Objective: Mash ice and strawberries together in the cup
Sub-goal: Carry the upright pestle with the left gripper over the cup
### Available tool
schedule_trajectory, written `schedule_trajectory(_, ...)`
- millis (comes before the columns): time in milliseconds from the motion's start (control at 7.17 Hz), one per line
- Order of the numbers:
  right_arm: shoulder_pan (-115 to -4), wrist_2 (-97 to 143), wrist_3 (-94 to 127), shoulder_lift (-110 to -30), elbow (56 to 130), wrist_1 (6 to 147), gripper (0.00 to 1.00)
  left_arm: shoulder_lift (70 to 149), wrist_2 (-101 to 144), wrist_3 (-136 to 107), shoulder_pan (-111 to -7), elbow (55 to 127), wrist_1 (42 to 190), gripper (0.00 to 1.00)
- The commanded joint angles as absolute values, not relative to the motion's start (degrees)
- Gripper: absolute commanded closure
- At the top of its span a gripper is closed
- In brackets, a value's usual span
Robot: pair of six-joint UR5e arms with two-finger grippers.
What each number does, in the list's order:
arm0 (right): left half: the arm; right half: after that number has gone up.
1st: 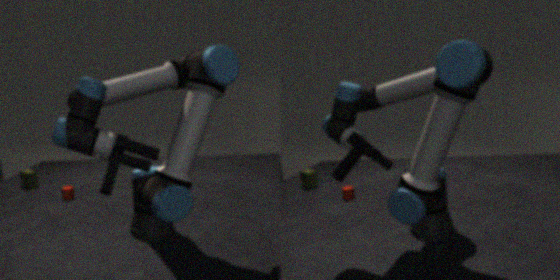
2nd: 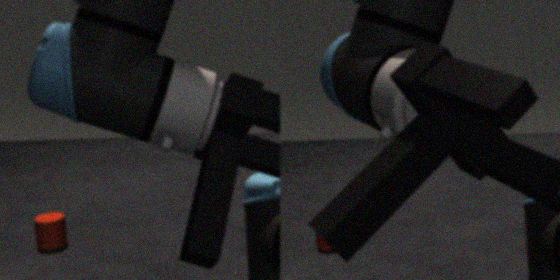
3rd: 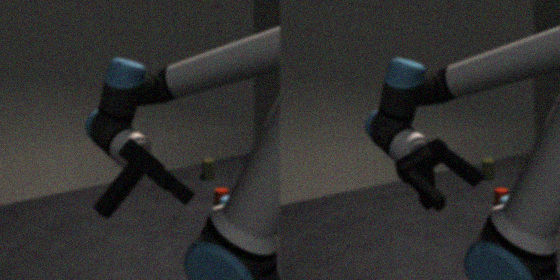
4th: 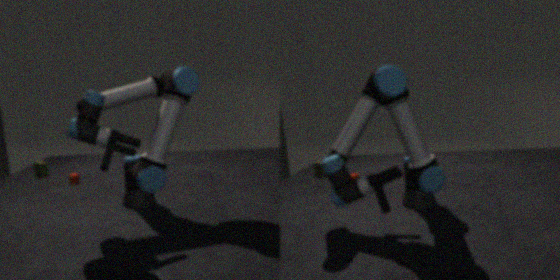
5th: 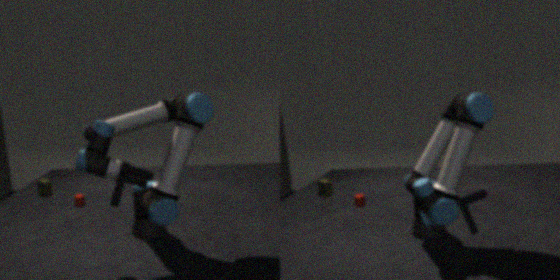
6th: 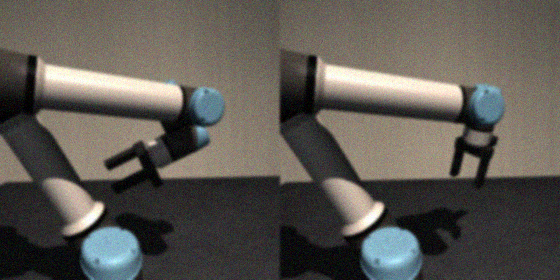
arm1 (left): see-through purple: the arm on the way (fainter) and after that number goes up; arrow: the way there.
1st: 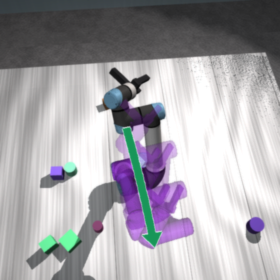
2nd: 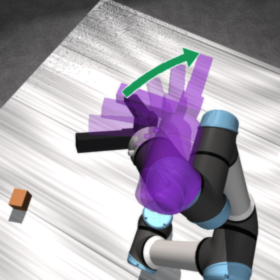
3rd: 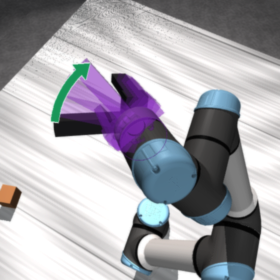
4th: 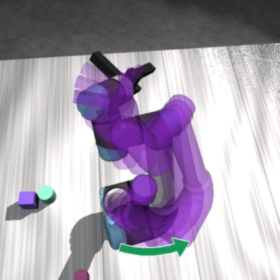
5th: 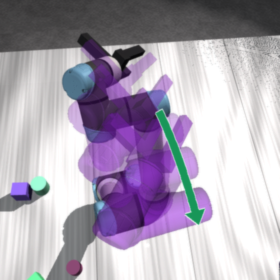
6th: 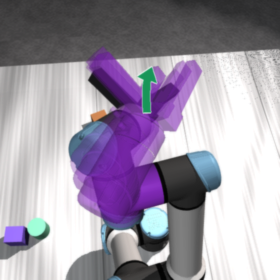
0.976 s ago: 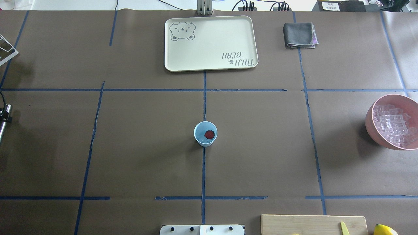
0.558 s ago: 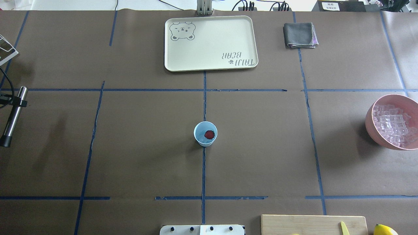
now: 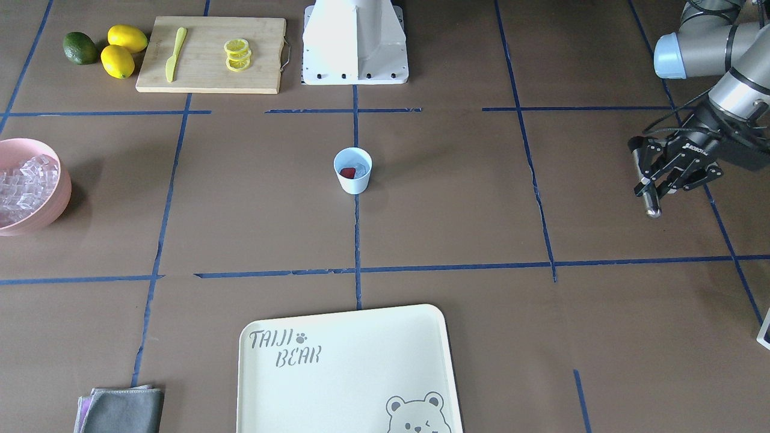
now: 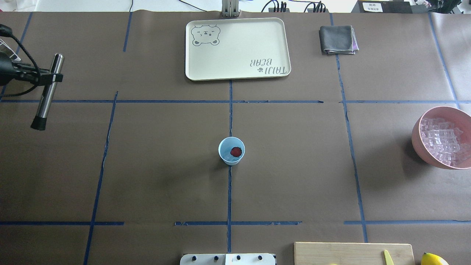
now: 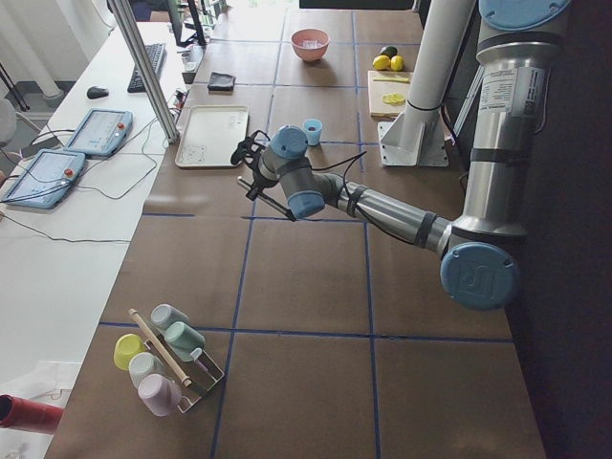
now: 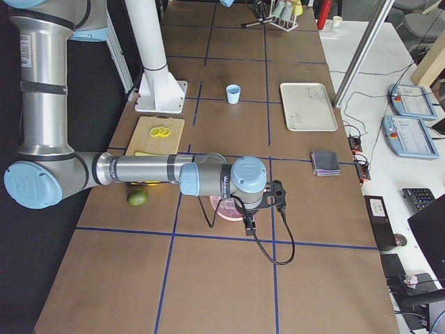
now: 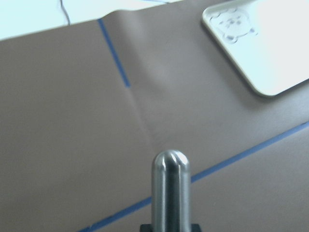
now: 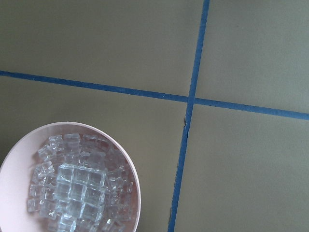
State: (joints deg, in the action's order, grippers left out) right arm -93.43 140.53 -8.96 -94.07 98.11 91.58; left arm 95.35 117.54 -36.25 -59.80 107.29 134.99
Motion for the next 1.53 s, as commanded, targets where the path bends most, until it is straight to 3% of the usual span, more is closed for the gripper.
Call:
schedule_trajectory(0, -93.43, 140.54, -8.96, -94.39, 98.35, 91.67, 0.01, 100.44, 106.49, -45.28, -52.07, 113.62, 136.22, 1.0)
schedule_trajectory(279, -93.43, 140.71, -8.96, -94.39, 98.44, 91.85, 0.01, 102.74, 93.31, -45.88, -42.67, 112.77, 147.15, 1.0)
schedule_trajectory(976, -93.43, 140.63, -8.96, -94.04, 98.35, 92.02, 0.01, 111.17, 75.01, -32.84, -33.16, 103.11, 172.32, 1.0)
schedule_trajectory(1394, -93.43, 140.45, -8.96, -93.78, 98.0, 92.11, 0.01, 114.5, 65.4, -22.87, -28.67, 92.57, 182.27, 1.0)
